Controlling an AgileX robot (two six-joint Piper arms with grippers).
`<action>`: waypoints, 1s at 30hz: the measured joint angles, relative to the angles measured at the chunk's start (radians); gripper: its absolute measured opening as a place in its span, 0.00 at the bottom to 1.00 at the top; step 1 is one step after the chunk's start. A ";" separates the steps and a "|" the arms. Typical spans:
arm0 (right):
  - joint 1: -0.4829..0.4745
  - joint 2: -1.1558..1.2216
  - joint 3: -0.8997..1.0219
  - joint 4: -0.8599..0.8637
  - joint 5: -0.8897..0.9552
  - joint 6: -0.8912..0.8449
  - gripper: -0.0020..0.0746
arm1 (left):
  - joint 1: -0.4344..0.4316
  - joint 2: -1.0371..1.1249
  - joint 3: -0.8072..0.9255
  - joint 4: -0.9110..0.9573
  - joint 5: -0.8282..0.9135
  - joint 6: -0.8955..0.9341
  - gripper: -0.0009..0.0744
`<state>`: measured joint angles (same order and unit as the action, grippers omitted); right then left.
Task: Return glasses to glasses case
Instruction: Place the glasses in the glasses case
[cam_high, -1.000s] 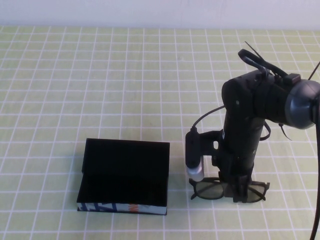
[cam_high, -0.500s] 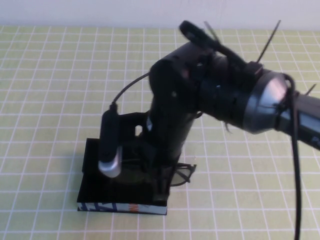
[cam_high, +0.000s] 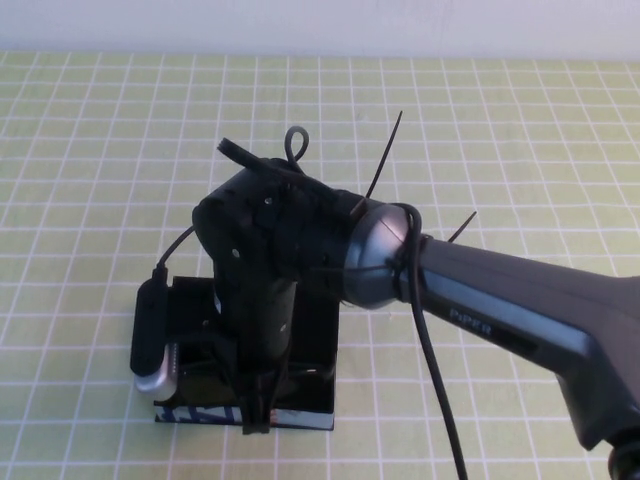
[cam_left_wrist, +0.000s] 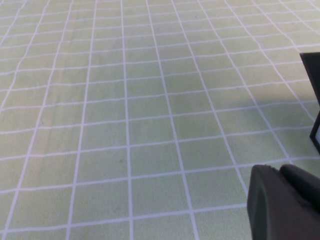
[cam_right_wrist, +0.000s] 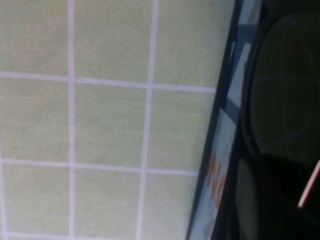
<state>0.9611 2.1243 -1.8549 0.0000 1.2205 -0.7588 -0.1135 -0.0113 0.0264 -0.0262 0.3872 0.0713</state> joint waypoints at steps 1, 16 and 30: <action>0.000 0.004 -0.004 0.000 0.002 0.000 0.11 | 0.000 0.000 0.000 0.000 0.000 0.000 0.01; -0.006 0.055 -0.070 -0.034 0.004 0.027 0.11 | 0.000 0.000 0.000 0.000 0.000 0.000 0.01; -0.006 0.062 -0.071 -0.034 0.004 0.028 0.11 | 0.000 0.000 0.000 0.000 0.000 0.000 0.01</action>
<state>0.9549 2.1860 -1.9259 -0.0340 1.2246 -0.7313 -0.1135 -0.0113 0.0264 -0.0262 0.3872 0.0713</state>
